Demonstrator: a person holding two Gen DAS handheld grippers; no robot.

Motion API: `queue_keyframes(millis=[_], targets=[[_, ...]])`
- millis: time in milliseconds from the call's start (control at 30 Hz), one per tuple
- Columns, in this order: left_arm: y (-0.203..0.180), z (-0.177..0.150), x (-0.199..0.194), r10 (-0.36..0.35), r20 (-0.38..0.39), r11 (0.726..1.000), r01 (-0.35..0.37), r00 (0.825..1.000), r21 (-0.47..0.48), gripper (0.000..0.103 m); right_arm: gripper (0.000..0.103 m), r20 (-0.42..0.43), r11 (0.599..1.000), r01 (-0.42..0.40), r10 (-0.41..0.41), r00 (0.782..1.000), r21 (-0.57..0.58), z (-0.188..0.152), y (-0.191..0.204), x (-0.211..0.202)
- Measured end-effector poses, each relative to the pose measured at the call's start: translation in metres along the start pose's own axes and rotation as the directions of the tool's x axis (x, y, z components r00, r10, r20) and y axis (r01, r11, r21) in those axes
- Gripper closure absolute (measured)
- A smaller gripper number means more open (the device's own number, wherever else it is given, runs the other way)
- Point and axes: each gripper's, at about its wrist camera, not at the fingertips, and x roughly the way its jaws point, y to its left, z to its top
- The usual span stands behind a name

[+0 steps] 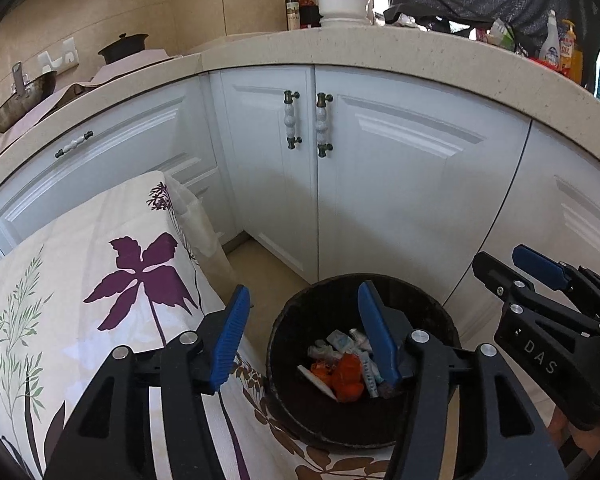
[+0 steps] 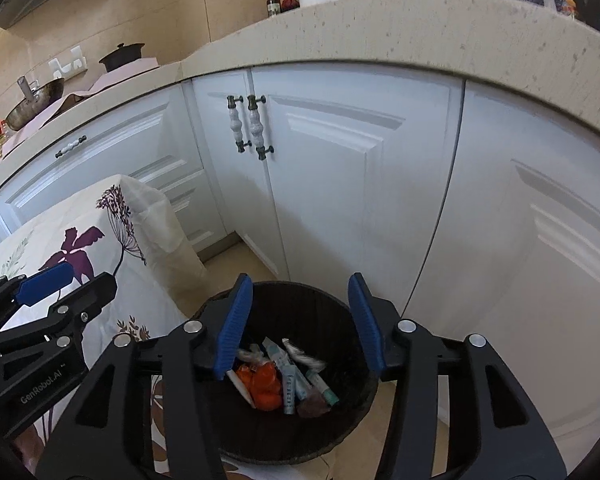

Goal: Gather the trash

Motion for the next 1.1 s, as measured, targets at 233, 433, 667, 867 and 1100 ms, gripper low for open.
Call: queue_keyframes(millis=[233,433,667,867,1100], targets=[[0.005,-0.001,-0.026,-0.009,0.057,1.0,0.009,0.998,-0.007,0.041,0.048,0.037,1.0,0.006,-0.005,0.999,-0.021,0.004,0.011,-0.024],[0.02,-0.004,-0.049,-0.001,0.092,1.0,0.004,0.996,-0.031,0.034,0.041,0.071,1.0,-0.004,0.006,0.997,-0.028,0.003,0.025,-0.048],[0.041,-0.012,-0.081,0.033,0.153,0.998,-0.025,0.988,-0.053,0.029,0.036,0.097,0.999,-0.016,0.021,0.995,-0.051,-0.003,0.045,-0.073],[0.056,-0.022,-0.106,0.058,0.194,0.997,-0.046,0.979,-0.063,0.025,0.034,0.117,0.997,-0.02,0.029,0.993,-0.079,-0.009,0.062,-0.093],[0.07,-0.034,-0.127,0.079,0.222,0.995,-0.063,0.972,-0.081,0.023,0.028,0.152,0.995,-0.016,0.03,0.988,-0.096,-0.016,0.075,-0.118]])
